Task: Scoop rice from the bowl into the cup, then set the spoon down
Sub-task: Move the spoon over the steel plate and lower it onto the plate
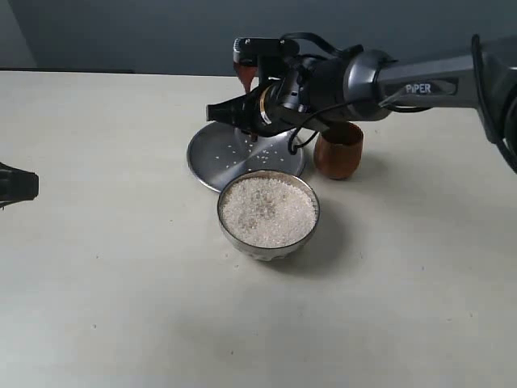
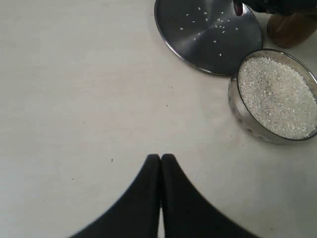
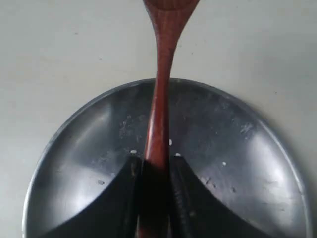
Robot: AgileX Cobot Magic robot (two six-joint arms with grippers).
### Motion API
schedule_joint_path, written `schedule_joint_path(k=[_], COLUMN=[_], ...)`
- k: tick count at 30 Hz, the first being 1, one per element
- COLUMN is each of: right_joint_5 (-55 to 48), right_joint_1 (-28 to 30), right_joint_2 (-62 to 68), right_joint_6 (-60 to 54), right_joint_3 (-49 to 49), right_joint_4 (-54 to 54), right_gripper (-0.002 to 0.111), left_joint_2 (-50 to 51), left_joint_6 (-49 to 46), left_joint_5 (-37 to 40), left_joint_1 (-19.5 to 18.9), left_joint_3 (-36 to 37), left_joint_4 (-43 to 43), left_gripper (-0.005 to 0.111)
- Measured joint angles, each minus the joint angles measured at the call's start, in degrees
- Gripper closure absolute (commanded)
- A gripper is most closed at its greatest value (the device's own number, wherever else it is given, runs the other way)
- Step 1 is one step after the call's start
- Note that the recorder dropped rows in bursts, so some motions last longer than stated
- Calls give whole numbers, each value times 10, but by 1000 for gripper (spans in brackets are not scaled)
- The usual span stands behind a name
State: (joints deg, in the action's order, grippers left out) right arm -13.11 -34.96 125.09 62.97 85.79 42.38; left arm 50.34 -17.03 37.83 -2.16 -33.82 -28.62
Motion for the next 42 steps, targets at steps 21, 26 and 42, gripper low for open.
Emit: schedule_joint_path(k=[21,26,42], right_joint_5=[-11,-24,-23], right_joint_1=[0,0,0], right_joint_2=[16,16,3], right_joint_6=[-23,-36,-41], right_joint_3=[0,0,0], right_joint_4=[-43,-52,-45], right_gripper=[107,81,71], left_joint_2=[0,0,0], left_joint_6=[0,0,0], left_joint_5=[0,0,0], left_joint_1=[0,0,0], left_joint_3=[0,0,0], left_joint_4=[0,0,0], left_gripper=[106,106,106])
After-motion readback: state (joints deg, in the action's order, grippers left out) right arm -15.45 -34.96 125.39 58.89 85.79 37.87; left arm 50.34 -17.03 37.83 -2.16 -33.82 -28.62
